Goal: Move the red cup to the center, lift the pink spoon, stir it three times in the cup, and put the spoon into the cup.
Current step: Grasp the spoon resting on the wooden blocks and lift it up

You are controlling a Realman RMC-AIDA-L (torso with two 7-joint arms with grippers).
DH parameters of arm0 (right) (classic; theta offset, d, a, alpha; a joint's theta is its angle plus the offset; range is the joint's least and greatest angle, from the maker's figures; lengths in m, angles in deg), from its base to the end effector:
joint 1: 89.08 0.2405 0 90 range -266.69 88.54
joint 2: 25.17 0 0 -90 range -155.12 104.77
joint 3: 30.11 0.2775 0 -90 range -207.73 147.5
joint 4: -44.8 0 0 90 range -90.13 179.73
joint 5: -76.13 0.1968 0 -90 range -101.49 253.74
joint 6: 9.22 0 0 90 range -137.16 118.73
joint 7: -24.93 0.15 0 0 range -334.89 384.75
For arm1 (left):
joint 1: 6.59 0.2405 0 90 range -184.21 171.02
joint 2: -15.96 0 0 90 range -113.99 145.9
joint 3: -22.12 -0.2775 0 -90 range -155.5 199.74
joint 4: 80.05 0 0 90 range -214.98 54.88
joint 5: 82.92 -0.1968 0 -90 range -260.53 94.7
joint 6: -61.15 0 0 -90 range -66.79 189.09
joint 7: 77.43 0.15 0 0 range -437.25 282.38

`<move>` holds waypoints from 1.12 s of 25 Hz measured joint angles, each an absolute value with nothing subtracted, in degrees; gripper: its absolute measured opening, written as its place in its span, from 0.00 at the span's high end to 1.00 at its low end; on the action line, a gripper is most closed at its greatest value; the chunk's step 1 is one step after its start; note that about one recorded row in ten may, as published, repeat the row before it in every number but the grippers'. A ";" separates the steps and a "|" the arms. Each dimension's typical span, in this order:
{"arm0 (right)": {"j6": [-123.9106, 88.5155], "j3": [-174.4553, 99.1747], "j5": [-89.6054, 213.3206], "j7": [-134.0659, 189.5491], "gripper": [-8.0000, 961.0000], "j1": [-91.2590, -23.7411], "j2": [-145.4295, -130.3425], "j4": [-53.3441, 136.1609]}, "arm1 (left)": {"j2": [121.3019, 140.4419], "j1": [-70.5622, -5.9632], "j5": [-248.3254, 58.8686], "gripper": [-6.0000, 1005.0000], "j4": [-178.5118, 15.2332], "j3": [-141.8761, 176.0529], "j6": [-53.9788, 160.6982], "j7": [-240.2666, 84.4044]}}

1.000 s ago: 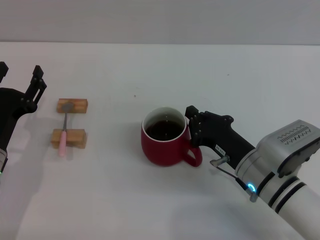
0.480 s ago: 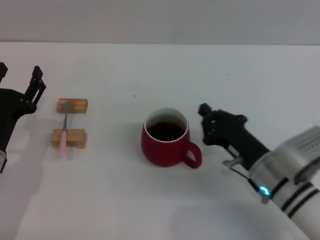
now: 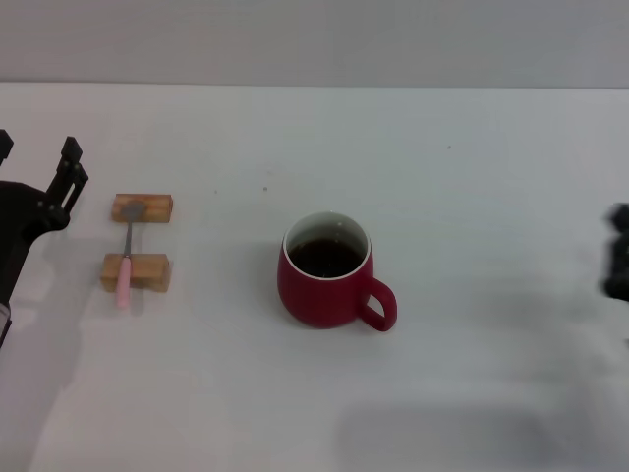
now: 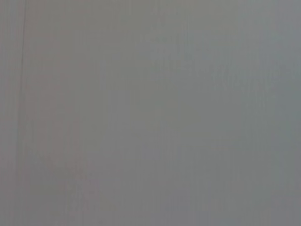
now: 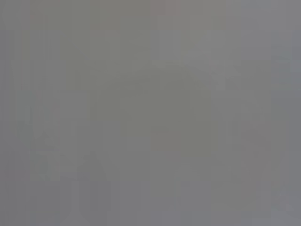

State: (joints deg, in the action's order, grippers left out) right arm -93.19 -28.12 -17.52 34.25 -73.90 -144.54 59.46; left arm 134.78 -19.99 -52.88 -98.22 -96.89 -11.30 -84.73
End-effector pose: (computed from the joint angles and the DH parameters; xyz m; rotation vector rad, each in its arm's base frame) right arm 0.3375 0.2480 -0.0456 -1.6249 0.6031 0.8582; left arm -0.3379 0.2898 -0.0127 -1.5799 -0.4667 -0.7725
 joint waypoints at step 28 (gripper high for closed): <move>-100.83 -18.19 -17.38 27.79 0.99 -87.10 -144.71 57.73 | 134.67 -10.90 -53.24 0.22 -98.11 -107.63 -15.28 -85.56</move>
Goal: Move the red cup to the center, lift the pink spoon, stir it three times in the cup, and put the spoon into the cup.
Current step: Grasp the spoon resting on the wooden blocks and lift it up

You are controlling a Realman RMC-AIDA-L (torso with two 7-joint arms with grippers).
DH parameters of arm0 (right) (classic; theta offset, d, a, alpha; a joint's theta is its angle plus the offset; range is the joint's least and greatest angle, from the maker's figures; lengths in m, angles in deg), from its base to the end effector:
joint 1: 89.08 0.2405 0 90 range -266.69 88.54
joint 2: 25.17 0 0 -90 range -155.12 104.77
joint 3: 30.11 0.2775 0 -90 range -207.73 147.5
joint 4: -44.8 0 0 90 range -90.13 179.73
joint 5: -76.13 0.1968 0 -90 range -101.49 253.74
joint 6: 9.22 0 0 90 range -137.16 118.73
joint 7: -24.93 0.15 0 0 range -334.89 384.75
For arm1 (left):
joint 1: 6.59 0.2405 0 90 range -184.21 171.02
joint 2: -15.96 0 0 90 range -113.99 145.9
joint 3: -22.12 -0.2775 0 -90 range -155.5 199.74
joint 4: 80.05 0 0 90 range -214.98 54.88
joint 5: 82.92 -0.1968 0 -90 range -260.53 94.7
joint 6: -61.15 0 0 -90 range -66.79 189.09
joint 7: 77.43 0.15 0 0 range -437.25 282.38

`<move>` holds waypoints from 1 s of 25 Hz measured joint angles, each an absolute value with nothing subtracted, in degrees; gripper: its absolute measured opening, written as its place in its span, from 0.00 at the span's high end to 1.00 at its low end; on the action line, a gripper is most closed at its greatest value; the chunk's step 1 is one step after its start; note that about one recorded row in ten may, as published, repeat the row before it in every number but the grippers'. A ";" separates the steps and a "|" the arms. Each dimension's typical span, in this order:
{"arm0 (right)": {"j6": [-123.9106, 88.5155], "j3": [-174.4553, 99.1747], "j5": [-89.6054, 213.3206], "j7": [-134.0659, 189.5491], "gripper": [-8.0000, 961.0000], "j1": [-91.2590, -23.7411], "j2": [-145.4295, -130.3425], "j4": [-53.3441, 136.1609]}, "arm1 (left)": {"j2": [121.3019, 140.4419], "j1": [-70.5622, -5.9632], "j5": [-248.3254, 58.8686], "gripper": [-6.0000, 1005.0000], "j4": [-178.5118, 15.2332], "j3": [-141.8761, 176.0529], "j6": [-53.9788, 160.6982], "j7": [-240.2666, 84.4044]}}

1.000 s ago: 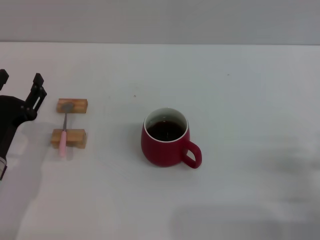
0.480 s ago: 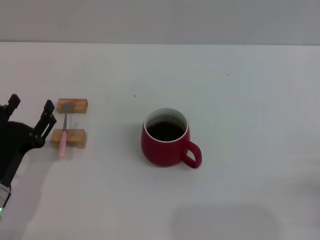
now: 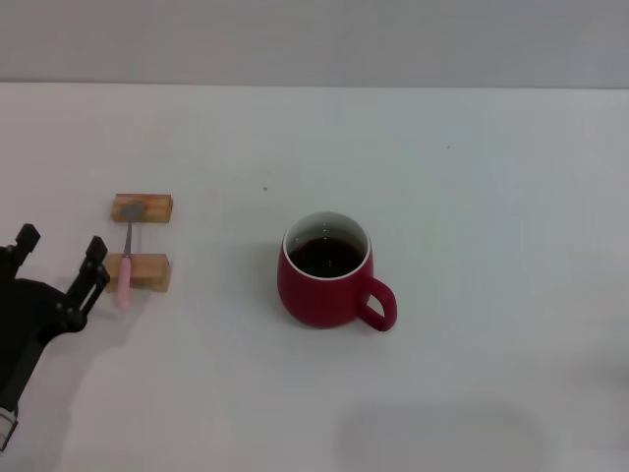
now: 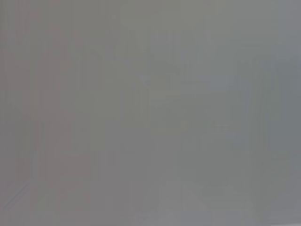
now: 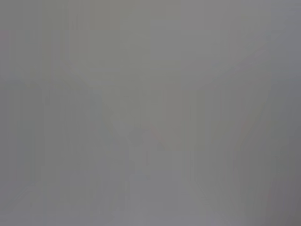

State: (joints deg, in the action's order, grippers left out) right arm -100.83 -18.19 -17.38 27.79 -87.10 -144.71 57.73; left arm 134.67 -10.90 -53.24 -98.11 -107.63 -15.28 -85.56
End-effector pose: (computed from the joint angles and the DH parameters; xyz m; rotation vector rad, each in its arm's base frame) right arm 0.3874 0.1707 -0.0053 -1.3342 0.5617 0.6466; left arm -0.3543 0.2213 -0.0391 -1.6961 -0.5323 -0.7427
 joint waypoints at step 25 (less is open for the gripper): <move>-100.29 -18.60 -17.79 27.87 0.99 -86.44 -144.71 57.81 | 134.81 -9.41 -53.40 0.22 -97.89 -114.04 -11.45 -86.18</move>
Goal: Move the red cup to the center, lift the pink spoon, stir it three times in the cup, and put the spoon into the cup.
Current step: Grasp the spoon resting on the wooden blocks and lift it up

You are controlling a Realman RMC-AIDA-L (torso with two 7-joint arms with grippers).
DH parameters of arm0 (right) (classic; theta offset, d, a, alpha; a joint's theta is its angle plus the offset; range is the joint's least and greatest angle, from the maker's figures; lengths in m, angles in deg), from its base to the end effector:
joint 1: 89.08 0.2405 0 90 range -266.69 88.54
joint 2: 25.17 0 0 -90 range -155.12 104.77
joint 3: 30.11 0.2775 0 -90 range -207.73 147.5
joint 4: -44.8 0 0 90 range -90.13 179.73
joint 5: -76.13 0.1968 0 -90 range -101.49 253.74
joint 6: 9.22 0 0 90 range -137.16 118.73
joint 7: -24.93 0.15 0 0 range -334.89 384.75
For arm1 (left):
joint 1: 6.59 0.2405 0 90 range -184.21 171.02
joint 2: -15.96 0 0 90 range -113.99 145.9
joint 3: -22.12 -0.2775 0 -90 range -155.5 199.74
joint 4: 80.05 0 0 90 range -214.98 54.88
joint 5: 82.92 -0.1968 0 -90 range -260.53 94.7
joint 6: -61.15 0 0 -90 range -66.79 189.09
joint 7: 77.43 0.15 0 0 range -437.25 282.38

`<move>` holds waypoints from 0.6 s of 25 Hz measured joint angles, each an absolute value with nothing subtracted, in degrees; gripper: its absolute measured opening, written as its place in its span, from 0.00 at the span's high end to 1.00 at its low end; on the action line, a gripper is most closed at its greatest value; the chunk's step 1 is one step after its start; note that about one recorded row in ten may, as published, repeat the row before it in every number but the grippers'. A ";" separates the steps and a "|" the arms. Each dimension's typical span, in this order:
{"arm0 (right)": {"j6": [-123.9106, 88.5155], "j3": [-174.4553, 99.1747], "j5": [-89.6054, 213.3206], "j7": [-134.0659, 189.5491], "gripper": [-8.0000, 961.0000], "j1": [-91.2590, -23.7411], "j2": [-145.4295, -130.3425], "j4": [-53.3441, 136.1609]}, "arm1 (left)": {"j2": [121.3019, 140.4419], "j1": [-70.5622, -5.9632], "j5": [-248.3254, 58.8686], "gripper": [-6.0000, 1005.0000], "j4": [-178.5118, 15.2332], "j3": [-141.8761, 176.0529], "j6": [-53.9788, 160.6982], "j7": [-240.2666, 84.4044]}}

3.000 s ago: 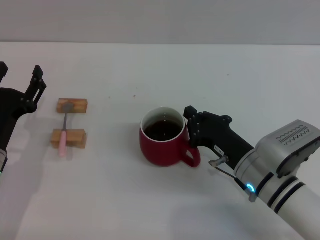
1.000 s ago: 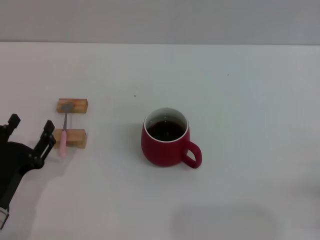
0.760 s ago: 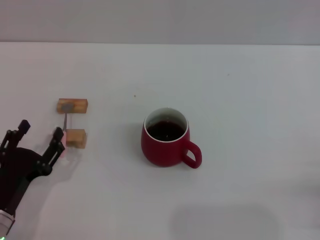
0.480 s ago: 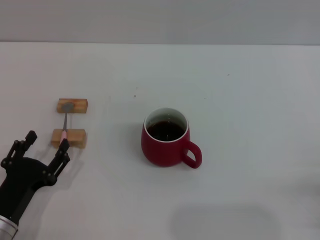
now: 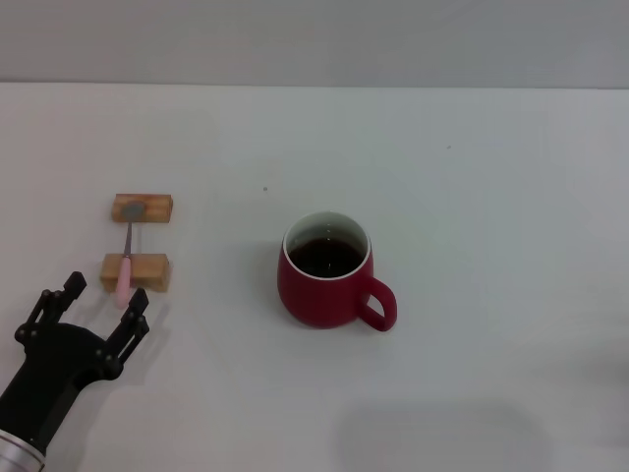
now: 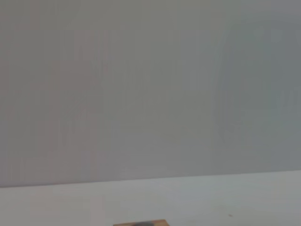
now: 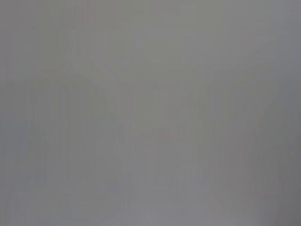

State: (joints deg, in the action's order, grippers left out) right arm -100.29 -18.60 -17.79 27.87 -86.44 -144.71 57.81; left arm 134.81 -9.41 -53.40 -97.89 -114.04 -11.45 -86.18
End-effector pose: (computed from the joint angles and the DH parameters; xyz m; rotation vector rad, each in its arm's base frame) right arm 0.3850 0.1752 -0.0081 -1.3548 0.5624 0.6560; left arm -0.3582 0.2021 -0.0649 -1.8210 -0.6072 -0.6854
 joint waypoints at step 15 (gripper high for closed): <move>-99.91 -18.72 -17.83 28.22 0.99 -86.30 -144.71 57.81 | 134.67 -9.85 -53.36 0.22 -98.59 -115.51 -10.03 -86.29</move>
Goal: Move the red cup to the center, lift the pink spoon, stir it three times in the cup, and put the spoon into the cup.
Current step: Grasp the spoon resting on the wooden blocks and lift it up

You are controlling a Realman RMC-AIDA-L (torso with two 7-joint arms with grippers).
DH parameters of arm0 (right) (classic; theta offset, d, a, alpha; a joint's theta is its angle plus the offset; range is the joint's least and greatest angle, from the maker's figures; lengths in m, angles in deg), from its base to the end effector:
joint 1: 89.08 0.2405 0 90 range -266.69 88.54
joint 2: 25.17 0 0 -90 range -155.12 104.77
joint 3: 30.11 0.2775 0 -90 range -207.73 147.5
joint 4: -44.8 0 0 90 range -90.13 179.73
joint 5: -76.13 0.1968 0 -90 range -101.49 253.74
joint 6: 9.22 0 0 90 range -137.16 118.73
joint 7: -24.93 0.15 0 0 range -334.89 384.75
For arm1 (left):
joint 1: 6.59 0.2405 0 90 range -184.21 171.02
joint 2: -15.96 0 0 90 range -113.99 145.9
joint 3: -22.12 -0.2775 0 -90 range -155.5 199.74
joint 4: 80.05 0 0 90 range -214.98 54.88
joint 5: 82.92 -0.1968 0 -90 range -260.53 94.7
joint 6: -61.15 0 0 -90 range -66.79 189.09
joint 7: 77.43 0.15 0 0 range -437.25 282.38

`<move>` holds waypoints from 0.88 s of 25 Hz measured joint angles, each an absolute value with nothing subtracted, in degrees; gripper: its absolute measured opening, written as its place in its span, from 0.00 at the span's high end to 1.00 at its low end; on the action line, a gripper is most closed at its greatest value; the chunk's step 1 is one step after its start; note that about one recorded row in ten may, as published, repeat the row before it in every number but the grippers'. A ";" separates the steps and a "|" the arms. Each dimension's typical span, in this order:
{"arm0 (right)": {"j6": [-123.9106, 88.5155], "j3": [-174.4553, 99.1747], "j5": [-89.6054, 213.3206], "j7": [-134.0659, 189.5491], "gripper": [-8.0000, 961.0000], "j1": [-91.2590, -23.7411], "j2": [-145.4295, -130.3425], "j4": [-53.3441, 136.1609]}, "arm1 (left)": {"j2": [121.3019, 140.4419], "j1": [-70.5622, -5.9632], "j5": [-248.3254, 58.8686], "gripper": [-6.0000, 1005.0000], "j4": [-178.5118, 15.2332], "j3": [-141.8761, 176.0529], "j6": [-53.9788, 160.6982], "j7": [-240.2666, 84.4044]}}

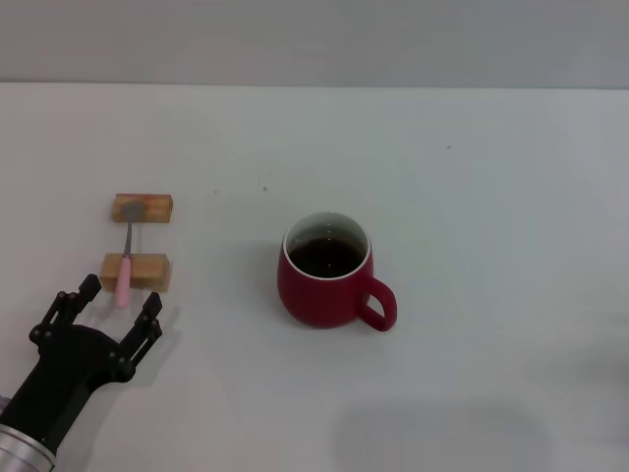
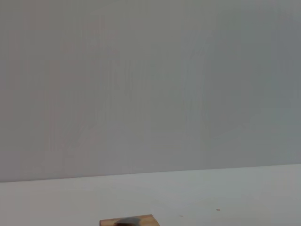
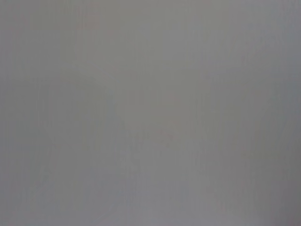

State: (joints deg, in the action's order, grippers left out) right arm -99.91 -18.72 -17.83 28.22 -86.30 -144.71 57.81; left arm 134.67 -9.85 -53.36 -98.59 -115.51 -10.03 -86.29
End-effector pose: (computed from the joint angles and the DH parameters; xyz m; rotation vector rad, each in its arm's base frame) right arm 0.3851 0.1762 -0.0092 -1.3595 0.5705 0.6592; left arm -0.3553 0.2037 -0.0706 -1.8548 -0.6140 -0.6833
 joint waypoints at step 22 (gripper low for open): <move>-99.92 -18.77 -17.92 28.27 0.99 -86.26 -144.70 57.81 | 134.59 -10.83 -53.33 0.22 -99.05 -115.52 -6.77 -86.31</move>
State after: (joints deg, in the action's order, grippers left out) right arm -99.92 -18.77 -17.92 28.27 -86.26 -144.70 57.81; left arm 134.59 -10.83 -53.33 -99.05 -115.52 -6.77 -86.31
